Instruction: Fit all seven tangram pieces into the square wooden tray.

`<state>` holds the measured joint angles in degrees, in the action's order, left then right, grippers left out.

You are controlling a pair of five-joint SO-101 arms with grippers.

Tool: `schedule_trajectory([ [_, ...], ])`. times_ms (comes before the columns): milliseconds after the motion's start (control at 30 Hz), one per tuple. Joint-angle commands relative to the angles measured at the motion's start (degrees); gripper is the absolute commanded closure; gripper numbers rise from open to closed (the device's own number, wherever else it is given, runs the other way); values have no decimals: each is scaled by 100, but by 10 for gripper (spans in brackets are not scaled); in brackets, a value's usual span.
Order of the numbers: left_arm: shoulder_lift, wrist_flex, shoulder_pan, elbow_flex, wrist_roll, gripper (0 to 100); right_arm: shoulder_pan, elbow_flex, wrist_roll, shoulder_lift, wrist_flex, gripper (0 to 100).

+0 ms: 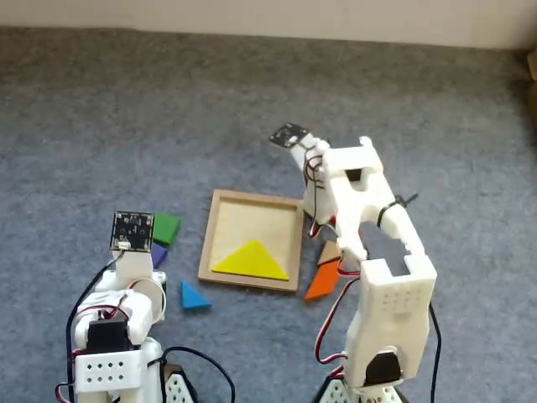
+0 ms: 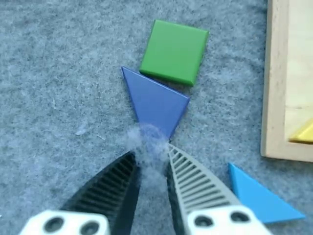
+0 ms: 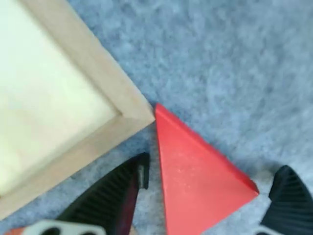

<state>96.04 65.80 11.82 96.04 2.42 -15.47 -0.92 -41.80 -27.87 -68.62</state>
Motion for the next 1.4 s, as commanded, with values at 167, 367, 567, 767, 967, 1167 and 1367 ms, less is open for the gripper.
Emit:
schedule_trajectory([
  [167, 48, -79, -57, 154, 18, 923, 189, -215, -193, -233, -66, 709],
  [367, 48, -79, -57, 154, 18, 923, 303, -215, -149, -224, -75, 741],
  [567, 48, -79, -57, 154, 18, 923, 435, -242, -123, -215, -286, 667],
  [767, 48, -79, -57, 154, 18, 923, 567, -251, 185, -224, -374, 629],
  [967, 48, -79, -57, 154, 18, 923, 558, -215, 185, -233, -374, 630],
  [1167, 48, -79, -57, 154, 18, 923, 567, -198, 211, -233, -391, 631],
  [1367, 48, -79, -57, 154, 18, 923, 541, -215, 220, -207, -699, 631],
])
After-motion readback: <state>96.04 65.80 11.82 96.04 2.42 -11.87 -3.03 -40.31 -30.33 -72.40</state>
